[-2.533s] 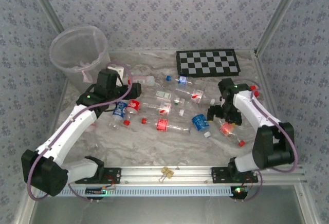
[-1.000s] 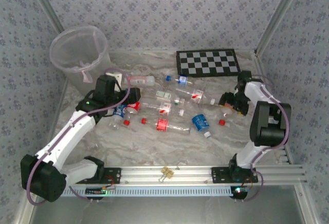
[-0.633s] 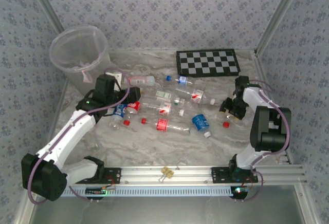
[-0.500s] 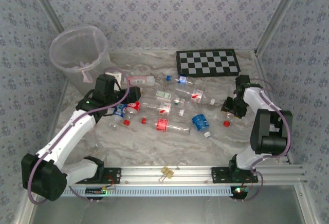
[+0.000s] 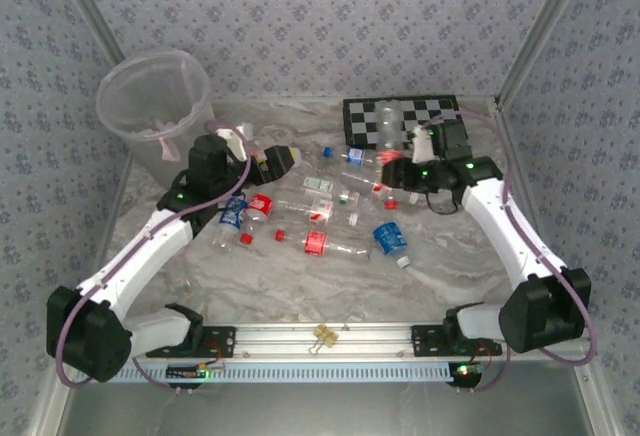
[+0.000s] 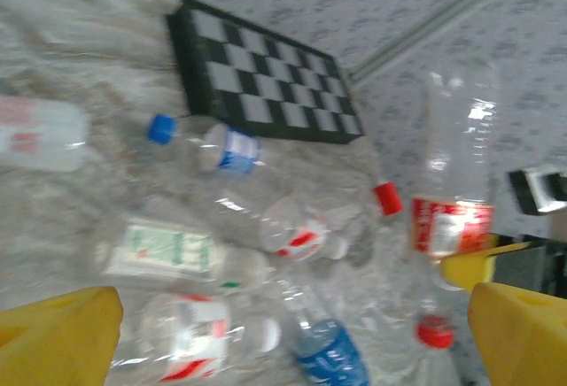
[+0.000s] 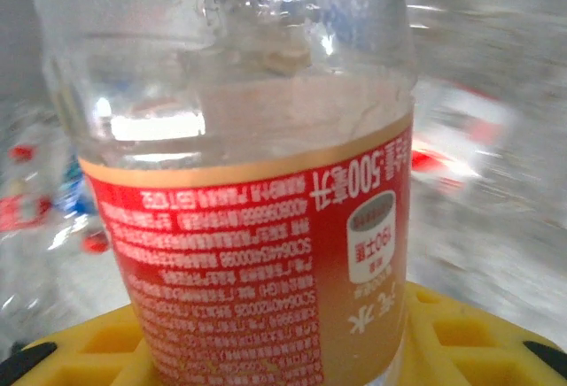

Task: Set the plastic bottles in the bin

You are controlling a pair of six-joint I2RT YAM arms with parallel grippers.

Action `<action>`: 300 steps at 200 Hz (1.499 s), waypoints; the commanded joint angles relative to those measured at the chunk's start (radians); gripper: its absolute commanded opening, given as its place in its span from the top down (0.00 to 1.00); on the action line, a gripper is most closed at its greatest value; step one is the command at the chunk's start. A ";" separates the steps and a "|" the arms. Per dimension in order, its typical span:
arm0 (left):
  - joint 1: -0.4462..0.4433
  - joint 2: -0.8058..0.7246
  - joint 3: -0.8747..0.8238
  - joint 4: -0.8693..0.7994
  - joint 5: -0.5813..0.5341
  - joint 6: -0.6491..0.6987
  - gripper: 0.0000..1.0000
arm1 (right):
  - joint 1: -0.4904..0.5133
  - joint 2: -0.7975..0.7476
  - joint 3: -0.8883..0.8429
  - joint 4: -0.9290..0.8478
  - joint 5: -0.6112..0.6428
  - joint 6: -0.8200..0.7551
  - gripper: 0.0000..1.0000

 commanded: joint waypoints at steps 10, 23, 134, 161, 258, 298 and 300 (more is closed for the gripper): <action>-0.068 0.066 0.065 0.196 0.063 -0.061 0.00 | 0.136 0.023 -0.019 0.181 -0.121 -0.046 0.57; -0.096 0.097 0.081 0.197 0.048 -0.048 0.02 | 0.165 0.043 0.002 0.166 -0.129 -0.047 0.59; -0.149 0.252 0.076 0.349 0.090 -0.129 0.20 | 0.250 0.061 0.024 0.225 -0.101 -0.011 0.60; -0.163 0.262 0.077 0.357 0.088 -0.137 0.25 | 0.257 0.071 0.029 0.239 -0.087 -0.003 0.60; -0.167 0.292 0.101 0.351 0.080 -0.149 0.51 | 0.281 0.094 0.064 0.238 -0.088 -0.002 0.54; -0.161 0.280 0.187 0.158 0.027 -0.035 0.54 | 0.271 0.102 0.099 0.166 -0.067 -0.044 0.22; -0.162 0.279 0.194 0.142 0.023 -0.027 0.54 | 0.271 0.102 0.101 0.160 -0.066 -0.046 0.22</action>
